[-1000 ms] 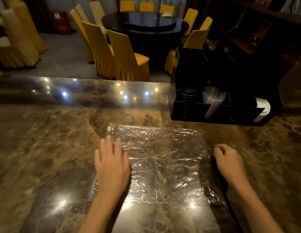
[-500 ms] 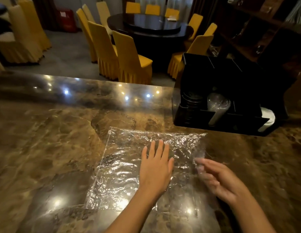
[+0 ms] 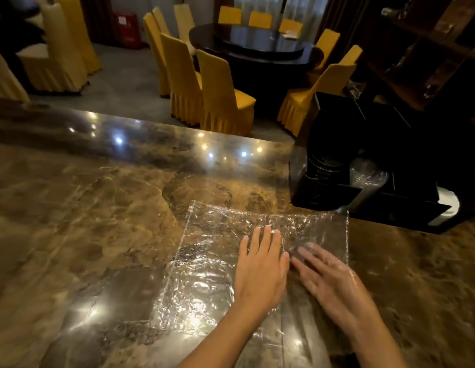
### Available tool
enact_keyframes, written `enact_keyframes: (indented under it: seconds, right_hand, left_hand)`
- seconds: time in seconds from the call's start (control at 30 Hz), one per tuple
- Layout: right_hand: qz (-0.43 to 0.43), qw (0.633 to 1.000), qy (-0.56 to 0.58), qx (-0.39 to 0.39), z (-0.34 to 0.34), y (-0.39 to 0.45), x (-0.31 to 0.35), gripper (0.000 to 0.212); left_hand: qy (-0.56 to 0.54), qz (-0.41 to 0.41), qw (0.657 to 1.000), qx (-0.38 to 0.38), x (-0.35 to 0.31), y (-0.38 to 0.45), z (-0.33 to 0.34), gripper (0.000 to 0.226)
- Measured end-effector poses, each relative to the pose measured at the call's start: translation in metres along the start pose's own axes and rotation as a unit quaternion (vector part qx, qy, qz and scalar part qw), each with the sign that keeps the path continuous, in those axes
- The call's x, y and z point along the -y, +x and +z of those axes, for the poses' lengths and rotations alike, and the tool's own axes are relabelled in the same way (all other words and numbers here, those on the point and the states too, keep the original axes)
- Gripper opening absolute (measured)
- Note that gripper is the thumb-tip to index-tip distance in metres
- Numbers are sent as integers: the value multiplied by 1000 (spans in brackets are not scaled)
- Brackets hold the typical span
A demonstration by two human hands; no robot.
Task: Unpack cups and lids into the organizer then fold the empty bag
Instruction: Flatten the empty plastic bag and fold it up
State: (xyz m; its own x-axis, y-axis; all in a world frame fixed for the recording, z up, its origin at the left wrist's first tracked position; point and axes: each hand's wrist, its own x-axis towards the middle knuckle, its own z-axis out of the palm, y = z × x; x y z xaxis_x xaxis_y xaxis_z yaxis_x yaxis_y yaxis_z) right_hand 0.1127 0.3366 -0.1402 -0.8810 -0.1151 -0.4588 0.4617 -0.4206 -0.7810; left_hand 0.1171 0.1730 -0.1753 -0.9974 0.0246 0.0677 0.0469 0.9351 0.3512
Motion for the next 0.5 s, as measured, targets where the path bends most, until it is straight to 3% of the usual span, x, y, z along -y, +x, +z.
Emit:
enact_keyframes:
  seconds: [0.13,0.2,0.23,0.3,0.37,0.4,0.47,0.5]
  right_hand:
    - [-143,953,-268,15,43,-10,-12,51]
    - [-175,939,-293,50,65,-13,-19,47]
    - [-186,934,-298,65,75,-12,-23,47]
    - [-218,905,-359,75,97,-9,-30,52]
    - [-249,855,-450,72,116,-4,-37,55]
    - [-257,828,-494,67,123,-1,-40,54]
    - [-260,776,-573,52,134,6,-48,52]
    - [-257,754,-603,39,138,9,-52,52]
  left_hand:
    - [-106,-28,994,-23,0,-1,-1,60]
    - [-280,-68,957,-37,1,-1,-8,58]
    - [-418,-100,902,-32,3,-1,-16,54]
    - [-643,-154,749,-32,12,-4,-38,43]
    - [-758,-202,618,-45,34,-12,-57,42]
    - [-788,-226,570,-49,48,-20,-65,46]
    - [-807,-266,525,-45,78,-44,-79,50]
    - [-798,-278,535,-28,91,-59,-84,51]
